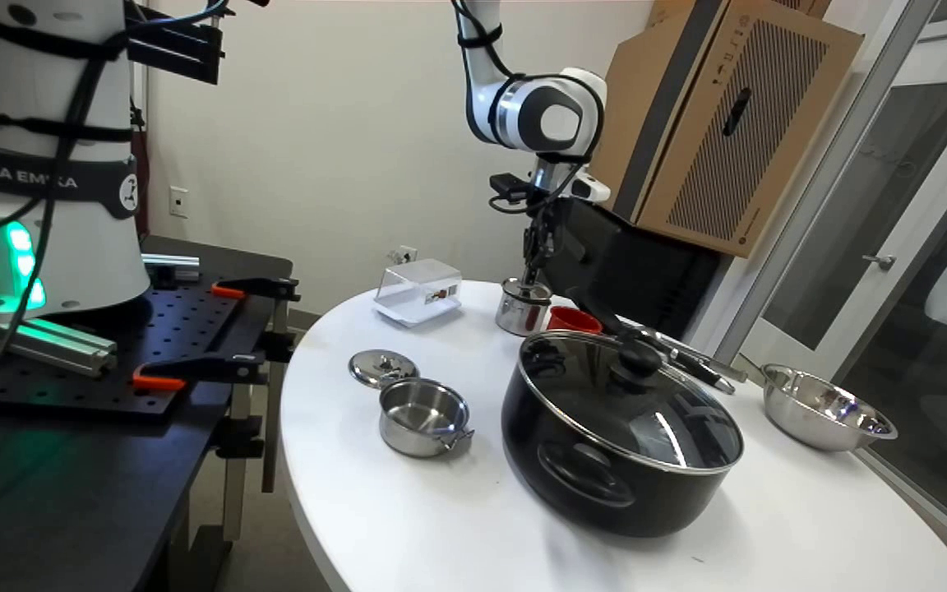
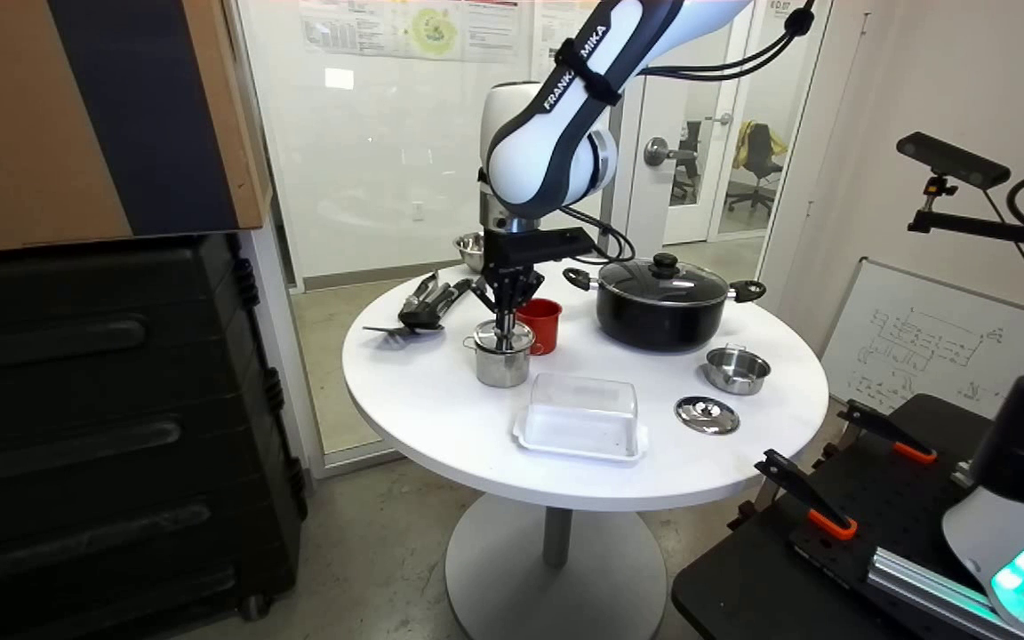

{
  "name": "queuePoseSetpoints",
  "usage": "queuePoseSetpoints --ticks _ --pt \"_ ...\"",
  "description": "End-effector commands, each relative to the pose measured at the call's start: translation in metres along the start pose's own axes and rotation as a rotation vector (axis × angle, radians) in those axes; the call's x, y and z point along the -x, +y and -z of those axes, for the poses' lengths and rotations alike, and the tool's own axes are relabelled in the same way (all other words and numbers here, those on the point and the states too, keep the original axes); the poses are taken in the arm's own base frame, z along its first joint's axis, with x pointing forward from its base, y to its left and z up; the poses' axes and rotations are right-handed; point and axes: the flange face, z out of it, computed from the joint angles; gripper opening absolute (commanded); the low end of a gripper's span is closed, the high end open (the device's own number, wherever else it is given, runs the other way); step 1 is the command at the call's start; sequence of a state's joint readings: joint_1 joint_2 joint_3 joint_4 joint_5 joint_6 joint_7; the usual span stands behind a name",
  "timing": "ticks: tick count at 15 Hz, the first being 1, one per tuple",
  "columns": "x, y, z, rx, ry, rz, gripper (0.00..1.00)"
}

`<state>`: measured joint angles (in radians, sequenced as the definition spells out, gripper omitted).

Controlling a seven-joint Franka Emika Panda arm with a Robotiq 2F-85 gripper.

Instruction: Pick up the silver lid on the left and place it on the silver pot on the left

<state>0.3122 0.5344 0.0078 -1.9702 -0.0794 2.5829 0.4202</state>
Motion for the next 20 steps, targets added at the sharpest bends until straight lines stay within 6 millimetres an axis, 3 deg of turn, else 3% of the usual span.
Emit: queuePoseSetpoints --ticks 1,19,20 --pt "-0.006 -0.004 0.0 0.001 0.006 -0.025 0.0" --pt "-0.015 -0.006 -0.013 0.015 -0.005 -0.058 0.0" --pt "-0.015 -0.006 -0.013 0.015 -0.008 -0.06 0.26"
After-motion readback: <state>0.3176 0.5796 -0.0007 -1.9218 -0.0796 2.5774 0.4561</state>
